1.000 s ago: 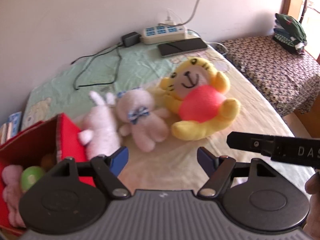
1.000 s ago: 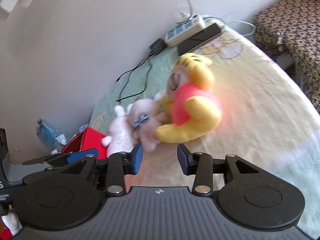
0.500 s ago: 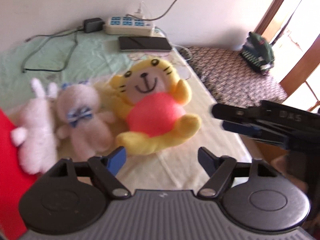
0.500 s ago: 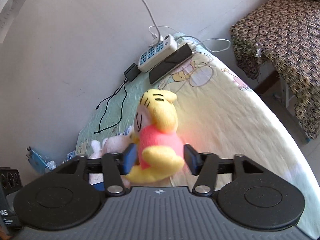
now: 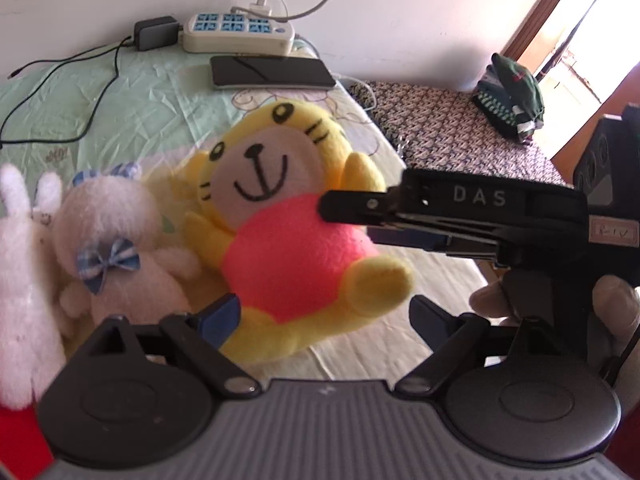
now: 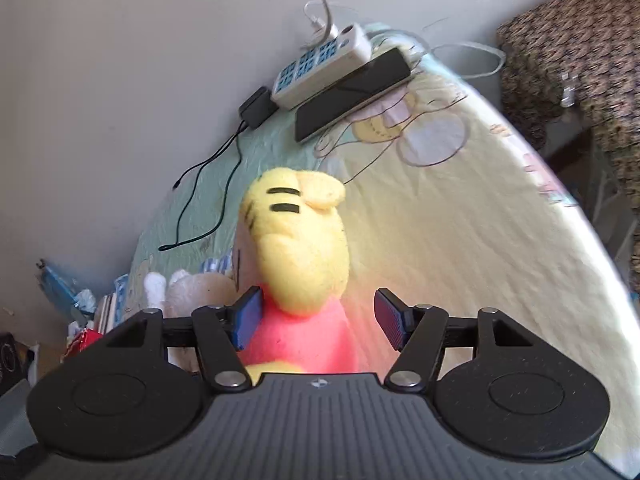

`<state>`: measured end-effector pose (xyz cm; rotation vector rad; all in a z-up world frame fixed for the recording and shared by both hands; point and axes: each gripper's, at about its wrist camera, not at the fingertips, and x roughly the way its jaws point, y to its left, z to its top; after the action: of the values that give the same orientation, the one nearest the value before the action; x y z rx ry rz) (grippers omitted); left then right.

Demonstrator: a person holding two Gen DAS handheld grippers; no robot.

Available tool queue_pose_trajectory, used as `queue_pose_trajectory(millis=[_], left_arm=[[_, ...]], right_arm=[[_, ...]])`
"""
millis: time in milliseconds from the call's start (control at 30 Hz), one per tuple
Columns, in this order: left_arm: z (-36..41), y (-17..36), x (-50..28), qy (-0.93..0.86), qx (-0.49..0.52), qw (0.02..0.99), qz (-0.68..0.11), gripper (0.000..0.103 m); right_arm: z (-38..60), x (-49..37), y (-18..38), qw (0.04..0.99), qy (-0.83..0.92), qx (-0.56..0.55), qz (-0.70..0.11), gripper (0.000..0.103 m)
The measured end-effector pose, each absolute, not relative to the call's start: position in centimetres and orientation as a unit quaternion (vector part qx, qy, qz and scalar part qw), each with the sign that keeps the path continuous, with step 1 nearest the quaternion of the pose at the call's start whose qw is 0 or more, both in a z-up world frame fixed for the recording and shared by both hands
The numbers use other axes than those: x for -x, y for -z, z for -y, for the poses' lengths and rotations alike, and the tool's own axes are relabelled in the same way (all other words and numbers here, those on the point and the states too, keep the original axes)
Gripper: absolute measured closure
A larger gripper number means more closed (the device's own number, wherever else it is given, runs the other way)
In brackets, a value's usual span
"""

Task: Organize objects
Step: 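Carry the yellow tiger plush with the right gripper into the red box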

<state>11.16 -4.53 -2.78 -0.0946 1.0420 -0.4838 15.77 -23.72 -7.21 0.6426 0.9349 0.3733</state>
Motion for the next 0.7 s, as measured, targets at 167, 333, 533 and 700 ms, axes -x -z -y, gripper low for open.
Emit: queue_pose_trajectory(millis=[167, 333, 533, 700], left_arm=[[4.3, 4.4, -12.3, 0.225, 0.049, 0.83, -0.507, 0.015], [4.3, 4.2, -12.1, 0.234, 0.05, 0.83, -0.503, 0.021], [4.7, 2.4, -9.5, 0.262, 0.043, 0.829, -0.493, 0.022], [4.4, 0.2, -6.4, 0.276, 0.041, 0.835, -0.473, 0.022]], right_arm=[[23.0, -16.6, 8.5, 0.792, -0.215, -0.353, -0.451, 0.048], [22.8, -15.6, 8.0, 0.787, -0.228, -0.364, -0.443, 0.057], [22.9, -11.9, 5.5, 0.81, -0.238, -0.331, -0.422, 0.058], [22.9, -8.3, 3.4, 0.821, -0.241, -0.33, -0.399, 0.058]])
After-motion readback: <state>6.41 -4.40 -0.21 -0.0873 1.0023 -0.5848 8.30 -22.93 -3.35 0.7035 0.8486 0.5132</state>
